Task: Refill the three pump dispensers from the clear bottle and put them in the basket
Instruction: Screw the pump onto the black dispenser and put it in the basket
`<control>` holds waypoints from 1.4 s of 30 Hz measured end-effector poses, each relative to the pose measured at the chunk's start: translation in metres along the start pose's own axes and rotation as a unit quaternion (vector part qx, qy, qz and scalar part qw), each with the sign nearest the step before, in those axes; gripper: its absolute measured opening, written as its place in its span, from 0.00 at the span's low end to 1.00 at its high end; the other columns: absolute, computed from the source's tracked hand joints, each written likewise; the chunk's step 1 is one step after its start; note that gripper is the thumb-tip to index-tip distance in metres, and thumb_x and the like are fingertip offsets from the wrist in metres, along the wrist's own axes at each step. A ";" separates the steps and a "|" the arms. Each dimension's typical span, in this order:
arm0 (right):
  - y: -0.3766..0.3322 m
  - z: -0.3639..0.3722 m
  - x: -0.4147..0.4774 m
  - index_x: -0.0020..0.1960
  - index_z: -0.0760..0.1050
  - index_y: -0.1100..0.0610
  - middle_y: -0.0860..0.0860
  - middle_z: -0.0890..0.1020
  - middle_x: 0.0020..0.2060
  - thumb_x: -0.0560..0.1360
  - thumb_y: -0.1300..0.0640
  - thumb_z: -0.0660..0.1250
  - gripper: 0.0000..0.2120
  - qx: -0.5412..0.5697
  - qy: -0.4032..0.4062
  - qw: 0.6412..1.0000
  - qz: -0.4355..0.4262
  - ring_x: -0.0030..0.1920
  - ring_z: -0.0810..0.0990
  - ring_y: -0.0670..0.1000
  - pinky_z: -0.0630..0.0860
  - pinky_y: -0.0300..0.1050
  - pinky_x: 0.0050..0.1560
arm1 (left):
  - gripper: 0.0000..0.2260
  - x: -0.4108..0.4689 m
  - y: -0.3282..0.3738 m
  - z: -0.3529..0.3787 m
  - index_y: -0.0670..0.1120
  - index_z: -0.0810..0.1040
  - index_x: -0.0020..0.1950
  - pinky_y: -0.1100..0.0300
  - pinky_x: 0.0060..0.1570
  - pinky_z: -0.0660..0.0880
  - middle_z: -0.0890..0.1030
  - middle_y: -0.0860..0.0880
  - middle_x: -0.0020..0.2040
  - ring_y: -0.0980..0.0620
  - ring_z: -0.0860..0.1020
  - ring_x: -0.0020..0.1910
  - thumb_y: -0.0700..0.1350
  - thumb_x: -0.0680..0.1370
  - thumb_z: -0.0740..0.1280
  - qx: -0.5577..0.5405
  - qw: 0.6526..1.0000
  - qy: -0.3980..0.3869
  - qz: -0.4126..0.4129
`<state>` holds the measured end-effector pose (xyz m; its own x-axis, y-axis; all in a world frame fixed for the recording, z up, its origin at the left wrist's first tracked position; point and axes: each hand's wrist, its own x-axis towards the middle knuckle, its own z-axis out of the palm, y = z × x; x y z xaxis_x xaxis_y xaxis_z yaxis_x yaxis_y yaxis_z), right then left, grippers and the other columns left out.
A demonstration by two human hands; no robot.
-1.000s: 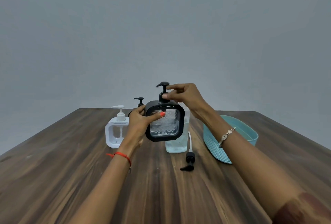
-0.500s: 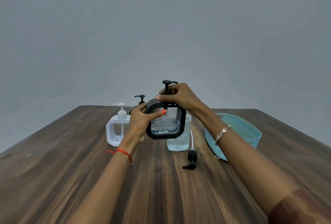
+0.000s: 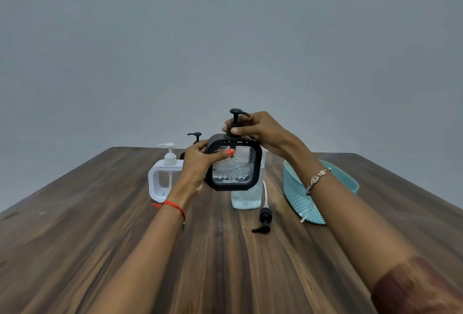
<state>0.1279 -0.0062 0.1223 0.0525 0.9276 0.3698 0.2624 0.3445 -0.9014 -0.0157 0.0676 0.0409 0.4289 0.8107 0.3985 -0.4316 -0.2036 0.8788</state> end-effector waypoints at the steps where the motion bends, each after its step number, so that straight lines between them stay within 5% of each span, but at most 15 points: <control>1: -0.001 0.001 -0.002 0.45 0.80 0.62 0.53 0.84 0.39 0.68 0.70 0.70 0.07 -0.008 0.013 1.000 -0.006 0.42 0.84 0.49 0.80 0.37 0.47 | 0.29 -0.001 0.000 0.000 0.41 0.80 0.49 0.50 0.47 0.80 0.85 0.43 0.44 0.43 0.83 0.44 0.46 0.50 0.81 0.001 1.000 0.000 0.001; 7: -0.001 0.017 -0.006 0.37 0.82 0.62 0.54 0.84 0.32 0.58 0.61 0.80 0.11 -0.136 0.171 0.976 -0.021 0.31 0.83 0.48 0.78 0.38 0.34 | 0.24 -0.004 0.001 0.009 0.41 0.80 0.48 0.57 0.39 0.80 0.85 0.44 0.43 0.47 0.84 0.41 0.42 0.54 0.80 0.008 0.999 0.035 0.014; 12: 0.003 0.034 -0.007 0.24 0.74 0.65 0.55 0.75 0.21 0.60 0.58 0.79 0.17 -0.207 0.270 0.939 -0.043 0.24 0.72 0.50 0.67 0.39 0.26 | 0.17 -0.007 0.001 0.014 0.43 0.80 0.47 0.63 0.35 0.78 0.85 0.46 0.43 0.50 0.84 0.39 0.36 0.61 0.78 0.018 0.999 0.045 0.018; 16: 0.006 0.040 -0.009 0.27 0.72 0.73 0.57 0.72 0.20 0.62 0.59 0.77 0.19 -0.229 0.306 0.923 -0.053 0.23 0.67 0.50 0.62 0.39 0.25 | 0.15 -0.009 -0.001 0.016 0.44 0.80 0.45 0.64 0.34 0.78 0.84 0.48 0.40 0.53 0.83 0.37 0.35 0.62 0.78 0.010 0.999 0.046 0.014; 21: 0.007 0.036 -0.016 0.27 0.74 0.69 0.60 0.77 0.24 0.63 0.56 0.77 0.19 -0.235 0.269 0.931 -0.067 0.26 0.73 0.52 0.66 0.41 0.29 | 0.15 -0.012 -0.001 0.016 0.44 0.80 0.45 0.64 0.34 0.78 0.85 0.51 0.37 0.53 0.83 0.36 0.34 0.61 0.77 -0.001 0.999 0.038 0.008; 24: 0.003 0.025 -0.021 0.38 0.79 0.61 0.53 0.83 0.33 0.64 0.53 0.78 0.13 -0.175 0.216 0.960 -0.032 0.34 0.82 0.47 0.76 0.39 0.37 | 0.15 -0.013 0.000 0.019 0.43 0.80 0.45 0.64 0.33 0.78 0.85 0.51 0.37 0.53 0.84 0.37 0.35 0.62 0.77 -0.019 0.999 0.034 0.005; 29: -0.001 -0.014 -0.035 0.46 0.80 0.54 0.49 0.83 0.41 0.67 0.56 0.75 0.09 -0.168 0.096 0.980 0.036 0.38 0.81 0.41 0.76 0.33 0.40 | 0.15 -0.015 -0.001 0.032 0.43 0.79 0.45 0.65 0.32 0.77 0.85 0.50 0.37 0.54 0.83 0.36 0.35 0.62 0.77 -0.020 0.999 0.028 0.014; 33: -0.004 -0.055 -0.056 0.58 0.78 0.58 0.57 0.81 0.55 0.69 0.61 0.73 0.18 -0.185 0.056 0.977 0.088 0.53 0.80 0.51 0.77 0.47 0.54 | 0.14 -0.016 -0.006 0.056 0.43 0.79 0.47 0.65 0.34 0.77 0.85 0.50 0.40 0.54 0.83 0.39 0.37 0.64 0.77 -0.031 0.999 0.007 0.013; 39: -0.016 -0.113 -0.081 0.51 0.80 0.56 0.52 0.84 0.45 0.69 0.68 0.70 0.13 -0.168 0.082 0.979 0.082 0.42 0.83 0.44 0.79 0.35 0.40 | 0.11 -0.007 -0.014 0.111 0.42 0.78 0.52 0.61 0.41 0.78 0.83 0.47 0.47 0.52 0.83 0.43 0.39 0.71 0.73 -0.034 0.998 -0.051 0.006; 42: -0.022 -0.140 -0.085 0.46 0.80 0.53 0.49 0.84 0.41 0.69 0.68 0.71 0.12 -0.181 0.100 0.975 0.085 0.42 0.83 0.43 0.79 0.37 0.42 | 0.14 0.008 -0.015 0.136 0.38 0.77 0.58 0.66 0.38 0.76 0.82 0.47 0.47 0.56 0.82 0.41 0.41 0.73 0.69 -0.009 0.996 -0.092 -0.008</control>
<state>0.2529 -0.1126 0.1422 0.3017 0.9080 0.2908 0.5551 0.0807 -0.8279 0.1022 0.0020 0.0667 0.5732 0.6992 0.4273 -0.4367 -0.1806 0.8813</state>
